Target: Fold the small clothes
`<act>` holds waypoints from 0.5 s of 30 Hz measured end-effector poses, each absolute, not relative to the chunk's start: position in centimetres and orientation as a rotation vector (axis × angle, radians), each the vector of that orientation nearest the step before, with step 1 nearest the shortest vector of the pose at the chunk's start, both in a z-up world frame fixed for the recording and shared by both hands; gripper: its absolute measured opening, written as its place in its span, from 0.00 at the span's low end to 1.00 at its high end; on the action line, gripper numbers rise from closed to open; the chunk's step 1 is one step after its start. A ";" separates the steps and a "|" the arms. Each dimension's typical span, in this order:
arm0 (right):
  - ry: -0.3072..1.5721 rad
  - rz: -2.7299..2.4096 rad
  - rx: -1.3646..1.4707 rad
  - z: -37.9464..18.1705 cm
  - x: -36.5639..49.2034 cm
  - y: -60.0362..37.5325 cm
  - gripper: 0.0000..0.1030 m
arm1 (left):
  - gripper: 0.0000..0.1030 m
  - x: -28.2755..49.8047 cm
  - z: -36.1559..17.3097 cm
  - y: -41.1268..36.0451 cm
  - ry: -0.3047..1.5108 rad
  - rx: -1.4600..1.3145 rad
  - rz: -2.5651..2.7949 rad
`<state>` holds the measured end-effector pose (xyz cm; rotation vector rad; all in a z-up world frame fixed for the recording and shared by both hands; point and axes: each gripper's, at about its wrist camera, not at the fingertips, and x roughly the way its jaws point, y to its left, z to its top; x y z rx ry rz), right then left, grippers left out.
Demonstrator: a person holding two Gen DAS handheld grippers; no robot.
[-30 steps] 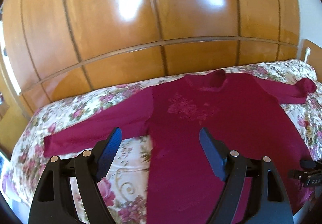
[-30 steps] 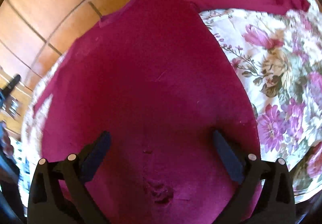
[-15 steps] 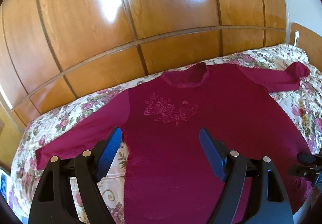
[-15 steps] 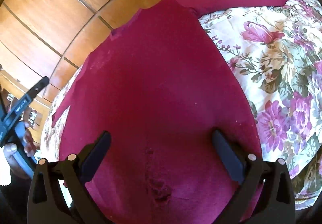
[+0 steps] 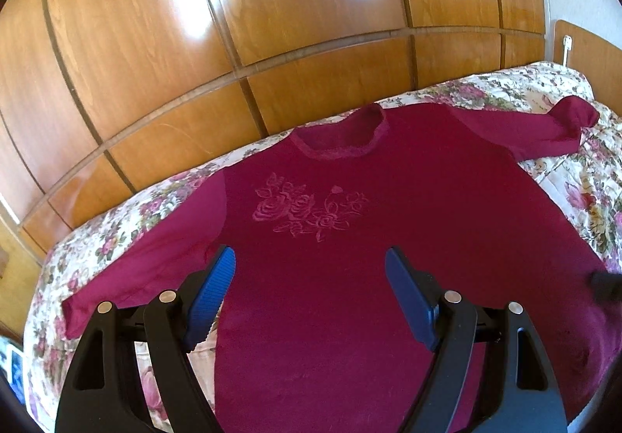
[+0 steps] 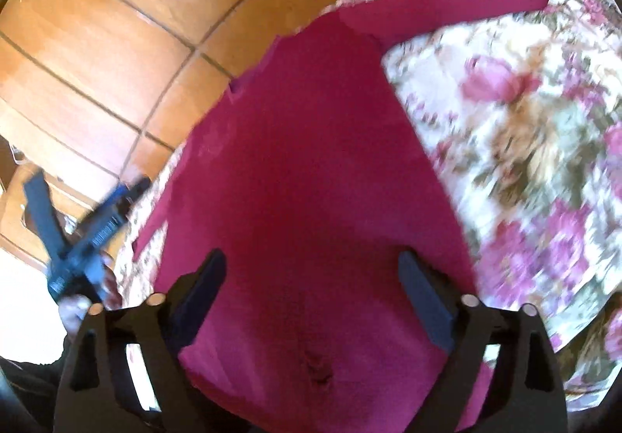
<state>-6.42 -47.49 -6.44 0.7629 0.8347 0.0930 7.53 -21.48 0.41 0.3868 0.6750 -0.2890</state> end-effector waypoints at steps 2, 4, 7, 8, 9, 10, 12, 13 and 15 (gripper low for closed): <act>0.804 0.049 0.774 -6.0 -6.3 -49.2 0.78 | 0.76 7.8 0.2 -21.7 0.681 0.387 -0.289; 0.785 -0.003 0.786 -5.9 -6.1 -51.0 0.72 | 0.76 8.0 0.0 -21.9 0.687 0.389 -0.290; 0.757 -0.108 0.815 -6.2 -5.1 -55.0 0.67 | 0.76 8.3 -0.4 -22.2 0.695 0.395 -0.291; 0.752 -0.136 0.828 -6.4 -4.8 -56.1 0.65 | 0.76 8.5 -0.6 -22.3 0.699 0.399 -0.290; 0.750 -0.166 0.842 -6.7 -4.5 -57.3 0.65 | 0.76 8.6 -0.7 -22.4 0.703 0.401 -0.290; 0.746 -0.208 0.859 -7.1 -3.9 -58.9 0.65 | 0.76 8.7 -0.8 -22.5 0.706 0.403 -0.290; 0.736 -0.253 0.890 -7.6 -3.3 -61.1 0.65 | 0.76 9.0 -1.1 -22.6 0.714 0.405 -0.288; 0.729 -0.280 0.910 -8.0 -3.0 -62.2 0.65 | 0.76 9.2 -1.2 -22.6 0.718 0.407 -0.287; 0.713 -0.345 0.952 -8.8 -2.4 -64.8 0.65 | 0.76 9.6 -1.8 -22.7 0.734 0.409 -0.283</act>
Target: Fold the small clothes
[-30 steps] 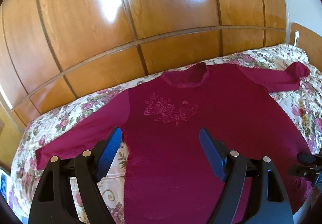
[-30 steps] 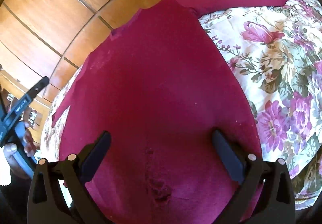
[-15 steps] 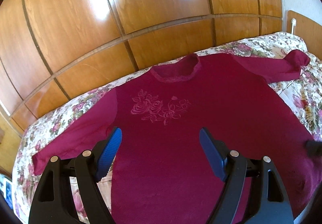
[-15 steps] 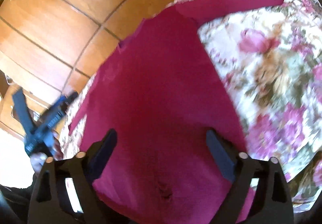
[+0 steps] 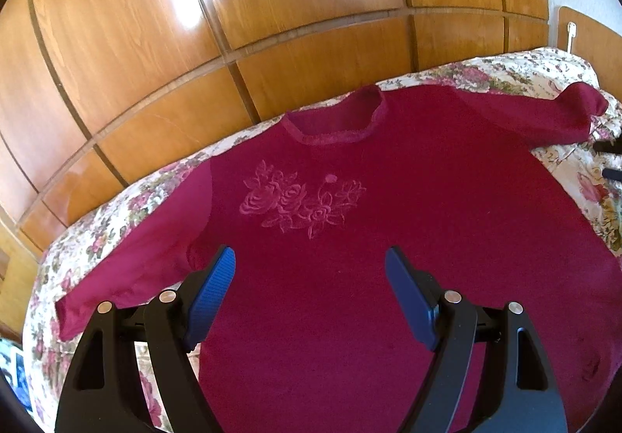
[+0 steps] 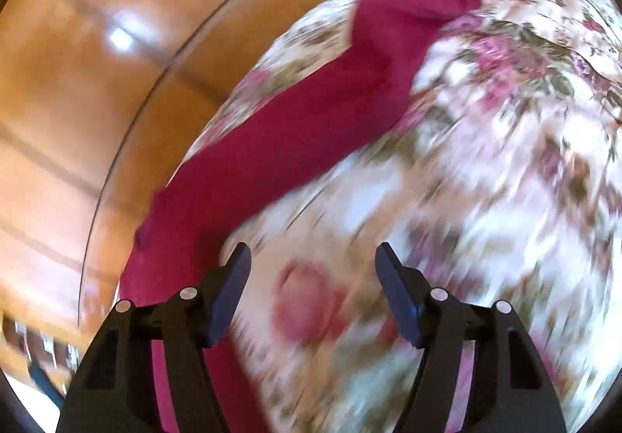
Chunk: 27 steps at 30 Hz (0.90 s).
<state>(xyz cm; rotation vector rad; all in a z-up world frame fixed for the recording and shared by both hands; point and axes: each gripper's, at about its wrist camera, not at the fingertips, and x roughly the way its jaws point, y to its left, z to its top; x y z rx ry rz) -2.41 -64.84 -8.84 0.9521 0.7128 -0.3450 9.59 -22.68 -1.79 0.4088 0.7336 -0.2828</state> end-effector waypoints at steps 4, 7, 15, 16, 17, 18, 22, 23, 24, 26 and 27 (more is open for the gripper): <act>0.641 -0.429 1.063 -10.0 -2.3 -68.4 0.57 | 0.76 10.3 -3.2 -22.3 0.785 0.387 -0.281; 0.576 -0.485 1.108 -10.2 -2.3 -70.5 0.52 | 0.76 10.7 -4.6 -21.9 0.832 0.370 -0.282; 0.491 -0.584 1.196 -11.0 -1.7 -76.1 0.47 | 0.76 11.5 -6.5 -20.9 0.900 0.344 -0.265; 0.487 -0.577 1.202 -10.8 -1.4 -76.4 0.48 | 0.76 11.6 -6.7 -20.7 0.907 0.343 -0.262; 0.485 -0.566 1.209 -10.7 -1.1 -76.8 0.48 | 0.76 11.6 -6.9 -20.7 0.913 0.341 -0.260; 0.481 -0.547 1.217 -10.6 -0.7 -76.9 0.48 | 0.76 11.7 -7.0 -20.6 0.918 0.338 -0.259; 0.623 -0.537 1.143 -10.6 2.8 -76.6 0.50 | 0.76 11.7 -7.1 -20.8 0.919 0.339 -0.250; 0.635 -0.544 1.120 -10.4 4.1 -76.4 0.50 | 0.76 11.7 -7.1 -20.9 0.919 0.342 -0.250; 0.639 -0.558 1.095 -9.8 4.7 -76.6 0.50 | 0.76 11.7 -7.0 -21.0 0.918 0.347 -0.250; 0.588 -0.635 1.079 -8.2 4.9 -77.5 0.40 | 0.76 11.6 -7.0 -21.0 0.917 0.357 -0.252; 0.500 -0.646 1.141 -7.5 4.0 -78.3 0.40 | 0.76 11.7 -7.0 -20.9 0.918 0.358 -0.253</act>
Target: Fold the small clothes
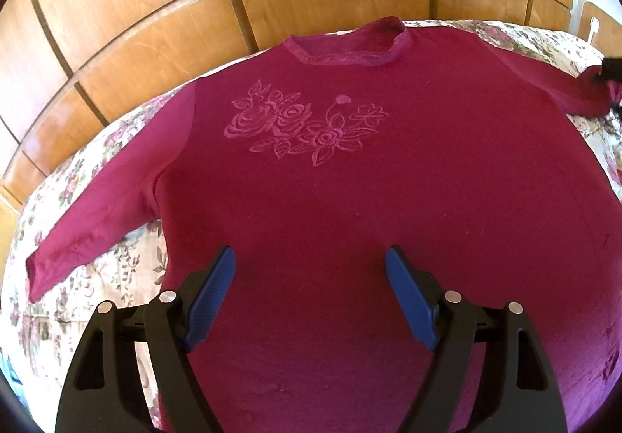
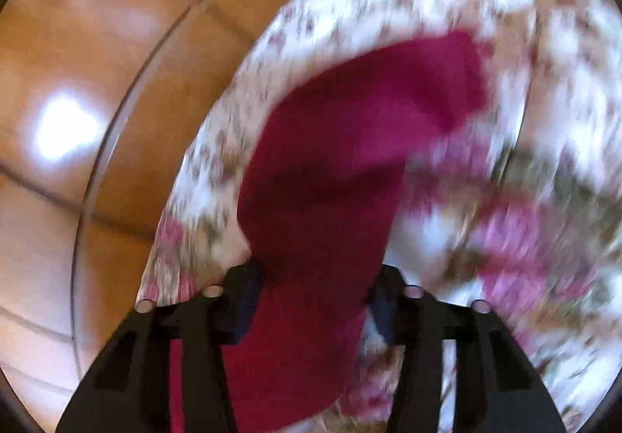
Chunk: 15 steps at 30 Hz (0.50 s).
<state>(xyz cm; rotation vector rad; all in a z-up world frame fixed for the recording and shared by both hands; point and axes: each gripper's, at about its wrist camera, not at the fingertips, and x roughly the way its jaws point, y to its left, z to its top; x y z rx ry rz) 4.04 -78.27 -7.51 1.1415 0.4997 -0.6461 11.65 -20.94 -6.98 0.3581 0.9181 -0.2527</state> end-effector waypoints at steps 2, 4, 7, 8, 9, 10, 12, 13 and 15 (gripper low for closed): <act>0.354 -0.634 1.249 -6.8 2.3 -78.8 0.61 | 0.76 11.7 -6.9 -20.8 0.917 0.355 -0.251; 0.305 -0.644 1.260 -6.3 0.9 -78.5 0.86 | 0.76 11.7 -7.1 -20.6 0.920 0.347 -0.250; 0.368 -0.625 1.213 -6.4 -0.4 -77.7 0.86 | 0.79 11.7 -7.3 -20.4 0.923 0.333 -0.250; 0.383 -0.615 1.221 -6.9 -0.7 -77.4 0.86 | 0.79 11.8 -7.4 -20.4 0.923 0.334 -0.253; 0.403 -0.598 1.230 -7.3 -0.7 -76.9 0.86 | 0.79 11.8 -7.5 -20.4 0.923 0.334 -0.256; 0.421 -0.585 1.235 -7.7 -0.8 -76.6 0.84 | 0.79 11.7 -7.5 -20.3 0.922 0.333 -0.259; 0.465 -0.556 1.235 -8.9 -1.0 -75.5 0.80 | 0.79 11.7 -7.5 -20.3 0.922 0.332 -0.261; 0.480 -0.547 1.229 -9.1 -0.8 -75.2 0.76 | 0.79 11.7 -7.5 -20.3 0.922 0.331 -0.261; 0.516 -0.562 1.207 -9.8 -0.1 -74.7 0.67 | 0.79 11.6 -7.4 -20.2 0.923 0.332 -0.262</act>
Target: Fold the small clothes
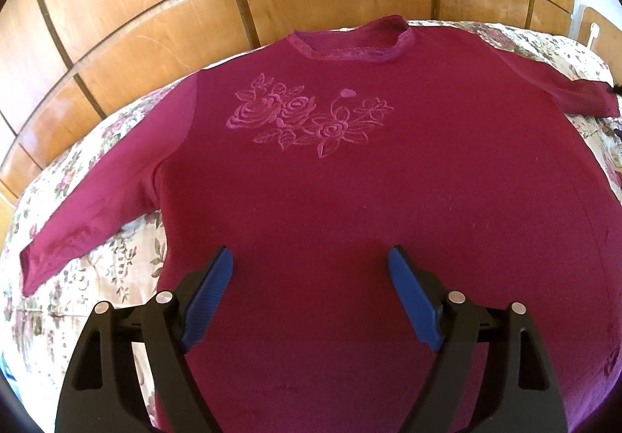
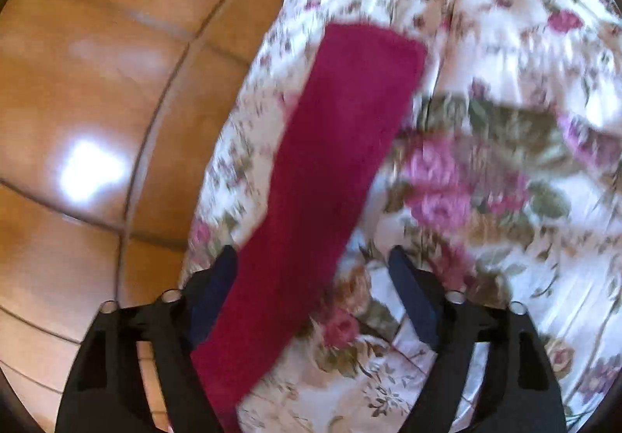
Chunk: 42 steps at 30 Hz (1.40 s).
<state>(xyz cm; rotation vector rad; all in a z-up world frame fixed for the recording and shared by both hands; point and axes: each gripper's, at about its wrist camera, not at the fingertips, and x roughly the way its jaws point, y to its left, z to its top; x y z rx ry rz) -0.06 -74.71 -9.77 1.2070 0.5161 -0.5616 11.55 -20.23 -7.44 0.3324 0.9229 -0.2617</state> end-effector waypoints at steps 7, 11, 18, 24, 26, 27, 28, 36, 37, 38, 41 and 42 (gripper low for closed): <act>0.532 -0.655 1.082 -7.6 2.7 -76.2 0.11 | 0.79 11.2 -6.9 -19.6 0.910 0.336 -0.251; 0.529 -0.610 0.836 -1.9 5.0 -72.9 0.11 | 0.79 11.8 -6.7 -18.4 0.930 0.273 -0.253; 0.586 -0.280 0.575 4.2 12.9 -61.1 0.11 | 0.79 12.9 -4.9 -16.5 0.959 0.097 -0.321; 0.713 0.005 0.413 3.1 20.3 -46.4 0.11 | 0.79 14.3 -2.7 -14.2 0.953 -0.083 -0.380; 0.765 0.095 0.378 1.8 21.5 -41.6 0.11 | 0.79 14.9 -1.9 -13.2 0.945 -0.134 -0.392; 0.789 0.144 0.356 1.2 21.9 -39.3 0.11 | 0.79 15.2 -1.6 -12.9 0.944 -0.154 -0.399; 0.803 0.175 0.337 0.8 22.1 -37.8 0.12 | 0.79 15.5 -1.4 -12.5 0.941 -0.173 -0.403; 0.746 0.249 0.414 1.0 18.3 -36.3 0.68 | 0.79 19.3 -1.1 -10.7 0.957 -0.306 -0.442; 0.749 0.229 0.414 1.0 16.9 -37.1 0.68 | 0.79 19.7 -1.2 -10.8 0.962 -0.311 -0.444; 0.755 0.214 0.413 0.8 16.0 -37.6 0.68 | 0.79 20.3 -1.4 -11.0 0.967 -0.317 -0.448; 0.790 0.143 0.382 -0.2 12.7 -40.5 0.66 | 0.79 22.2 -1.8 -11.5 0.993 -0.347 -0.457; 0.799 0.120 0.374 -0.6 11.7 -41.1 0.66 | 0.79 22.9 -1.6 -11.7 0.999 -0.375 -0.467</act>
